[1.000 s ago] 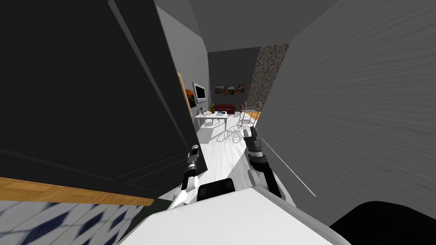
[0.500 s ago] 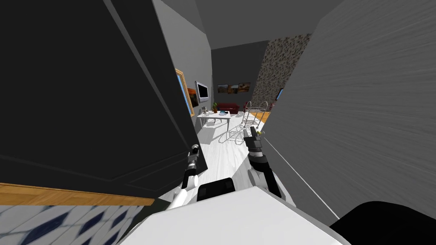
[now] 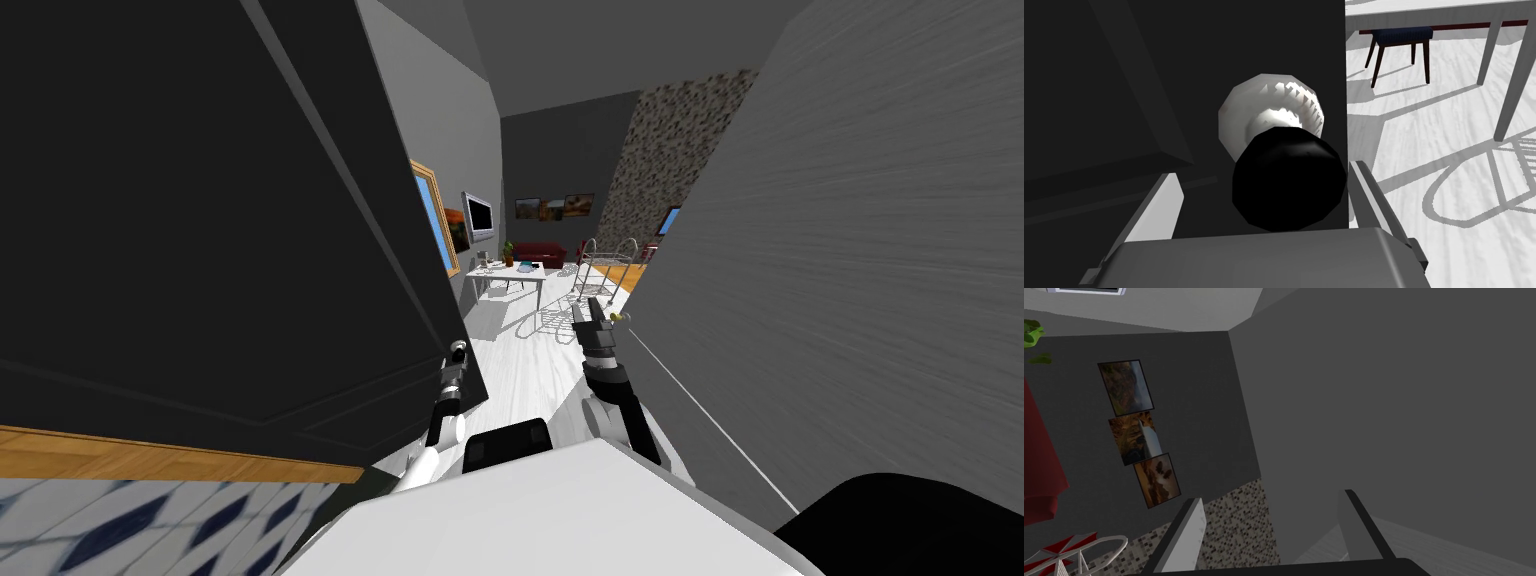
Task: Push the door open
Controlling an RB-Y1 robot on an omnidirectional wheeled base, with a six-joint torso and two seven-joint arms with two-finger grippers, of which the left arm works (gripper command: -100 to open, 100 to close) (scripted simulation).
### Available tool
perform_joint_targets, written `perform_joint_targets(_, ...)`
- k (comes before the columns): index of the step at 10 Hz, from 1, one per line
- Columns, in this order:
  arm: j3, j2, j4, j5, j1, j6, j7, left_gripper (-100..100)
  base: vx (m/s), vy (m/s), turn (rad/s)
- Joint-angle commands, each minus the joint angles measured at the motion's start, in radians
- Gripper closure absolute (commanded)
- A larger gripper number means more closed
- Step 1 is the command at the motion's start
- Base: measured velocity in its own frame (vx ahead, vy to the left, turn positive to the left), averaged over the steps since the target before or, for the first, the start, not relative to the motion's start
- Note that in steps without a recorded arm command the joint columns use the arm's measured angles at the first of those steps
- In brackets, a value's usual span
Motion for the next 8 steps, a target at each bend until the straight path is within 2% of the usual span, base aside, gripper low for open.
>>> perform_joint_targets(1, 0.018, 0.02, -0.029, 0.006, 0.015, 0.018, -0.006, 100, 0.025, -0.006, 0.088)
perform_joint_targets(3, 0.017, 0.02, -0.032, 0.003, 0.016, 0.019, -0.004, 100, 0.033, -0.026, 0.051)
perform_joint_targets(8, 0.016, 0.019, -0.045, -0.014, 0.026, 0.025, 0.003, 100, 0.091, -0.033, 0.127)
